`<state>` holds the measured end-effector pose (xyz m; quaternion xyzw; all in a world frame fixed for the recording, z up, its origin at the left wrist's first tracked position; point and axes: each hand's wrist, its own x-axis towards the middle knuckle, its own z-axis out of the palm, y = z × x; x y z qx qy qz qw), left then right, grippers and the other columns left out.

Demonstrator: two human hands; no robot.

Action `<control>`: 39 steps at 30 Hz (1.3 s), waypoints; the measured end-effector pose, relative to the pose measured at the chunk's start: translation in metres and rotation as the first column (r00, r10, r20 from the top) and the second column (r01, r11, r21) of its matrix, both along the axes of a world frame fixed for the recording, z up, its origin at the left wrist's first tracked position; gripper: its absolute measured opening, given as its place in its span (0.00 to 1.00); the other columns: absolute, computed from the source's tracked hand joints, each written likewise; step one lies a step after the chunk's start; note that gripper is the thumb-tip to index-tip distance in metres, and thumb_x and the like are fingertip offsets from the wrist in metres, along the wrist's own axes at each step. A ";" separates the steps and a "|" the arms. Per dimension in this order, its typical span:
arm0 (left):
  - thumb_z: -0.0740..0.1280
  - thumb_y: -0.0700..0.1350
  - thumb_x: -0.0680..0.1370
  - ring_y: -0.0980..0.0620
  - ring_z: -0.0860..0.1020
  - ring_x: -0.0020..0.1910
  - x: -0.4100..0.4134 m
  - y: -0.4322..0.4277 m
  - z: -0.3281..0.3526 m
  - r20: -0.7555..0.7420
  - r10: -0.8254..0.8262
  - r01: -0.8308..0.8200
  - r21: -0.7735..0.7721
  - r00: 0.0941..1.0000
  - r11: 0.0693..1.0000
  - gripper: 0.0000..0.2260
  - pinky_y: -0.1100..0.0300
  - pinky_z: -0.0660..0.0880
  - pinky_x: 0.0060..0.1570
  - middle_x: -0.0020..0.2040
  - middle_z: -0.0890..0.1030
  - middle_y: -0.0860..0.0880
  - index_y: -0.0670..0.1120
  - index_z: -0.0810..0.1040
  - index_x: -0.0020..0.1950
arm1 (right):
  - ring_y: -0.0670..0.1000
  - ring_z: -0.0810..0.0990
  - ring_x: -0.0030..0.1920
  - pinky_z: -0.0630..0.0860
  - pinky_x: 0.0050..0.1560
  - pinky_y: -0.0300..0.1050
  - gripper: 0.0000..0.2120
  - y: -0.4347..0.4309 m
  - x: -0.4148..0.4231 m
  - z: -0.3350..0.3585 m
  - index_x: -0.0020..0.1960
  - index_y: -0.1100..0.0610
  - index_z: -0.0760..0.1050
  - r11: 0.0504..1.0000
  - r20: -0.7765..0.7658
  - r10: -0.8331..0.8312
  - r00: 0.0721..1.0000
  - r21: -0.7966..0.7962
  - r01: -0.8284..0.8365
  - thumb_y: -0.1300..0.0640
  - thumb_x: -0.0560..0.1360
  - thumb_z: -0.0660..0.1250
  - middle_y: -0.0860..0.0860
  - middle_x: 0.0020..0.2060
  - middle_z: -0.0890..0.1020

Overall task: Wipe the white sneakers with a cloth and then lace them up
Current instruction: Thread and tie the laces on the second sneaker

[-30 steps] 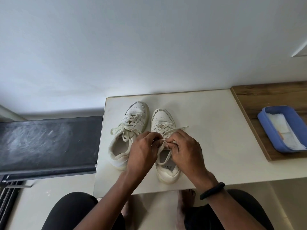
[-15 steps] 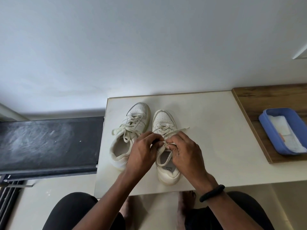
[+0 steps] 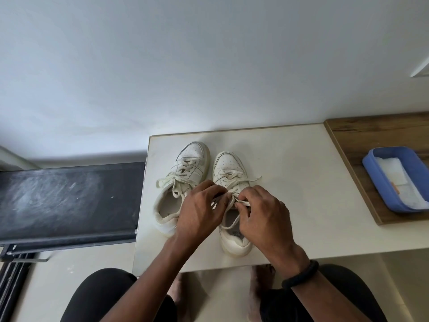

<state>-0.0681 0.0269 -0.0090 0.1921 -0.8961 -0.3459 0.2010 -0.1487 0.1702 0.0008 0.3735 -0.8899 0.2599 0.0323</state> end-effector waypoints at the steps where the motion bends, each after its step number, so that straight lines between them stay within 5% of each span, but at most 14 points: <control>1: 0.71 0.48 0.79 0.58 0.79 0.39 0.000 0.000 0.000 0.002 0.002 -0.002 0.004 1.000 1.000 0.05 0.58 0.77 0.39 0.43 0.80 0.55 0.48 0.85 0.47 | 0.52 0.80 0.35 0.72 0.32 0.41 0.08 -0.001 0.000 -0.001 0.46 0.53 0.77 1.000 0.002 -0.004 1.000 0.003 0.004 0.56 0.71 0.75 0.47 0.41 0.80; 6: 0.71 0.48 0.79 0.58 0.79 0.40 0.000 -0.001 0.000 0.020 0.001 -0.001 0.022 1.000 1.000 0.05 0.64 0.76 0.40 0.44 0.81 0.55 0.48 0.85 0.49 | 0.50 0.80 0.38 0.78 0.35 0.45 0.05 -0.001 -0.004 -0.006 0.45 0.53 0.77 0.997 0.112 -0.006 0.994 -0.082 0.015 0.57 0.73 0.73 0.46 0.41 0.81; 11: 0.71 0.47 0.80 0.59 0.78 0.40 -0.001 0.000 0.002 0.019 0.000 -0.001 0.031 1.000 1.000 0.04 0.76 0.69 0.41 0.45 0.81 0.55 0.49 0.85 0.51 | 0.44 0.78 0.37 0.76 0.38 0.40 0.06 0.001 -0.008 -0.009 0.43 0.52 0.78 0.983 0.193 -0.018 0.981 -0.176 0.053 0.59 0.73 0.75 0.43 0.39 0.81; 25: 0.70 0.45 0.81 0.61 0.77 0.44 -0.001 0.004 0.003 0.012 -0.009 0.007 0.159 1.000 0.987 0.05 0.76 0.67 0.41 0.44 0.78 0.56 0.45 0.84 0.49 | 0.42 0.80 0.35 0.77 0.37 0.37 0.06 -0.010 -0.002 -0.017 0.41 0.53 0.80 0.932 0.294 -0.087 0.952 -0.314 0.182 0.59 0.72 0.76 0.43 0.34 0.82; 32: 0.72 0.41 0.79 0.60 0.77 0.42 0.002 0.007 0.002 -0.032 -0.022 0.025 0.088 0.999 0.996 0.02 0.76 0.67 0.41 0.44 0.78 0.54 0.44 0.83 0.47 | 0.43 0.79 0.36 0.78 0.36 0.47 0.10 -0.009 -0.015 -0.018 0.38 0.53 0.76 0.956 0.270 0.005 0.963 -0.282 0.074 0.62 0.71 0.77 0.42 0.34 0.80; 39: 0.66 0.45 0.81 0.56 0.80 0.43 0.004 -0.011 0.003 -0.015 -0.150 0.150 -0.004 0.989 0.989 0.08 0.60 0.76 0.42 0.47 0.81 0.54 0.46 0.85 0.51 | 0.42 0.80 0.39 0.77 0.40 0.40 0.10 -0.004 -0.030 -0.012 0.48 0.49 0.80 0.970 0.380 0.112 0.918 -0.241 -0.019 0.57 0.71 0.78 0.41 0.38 0.80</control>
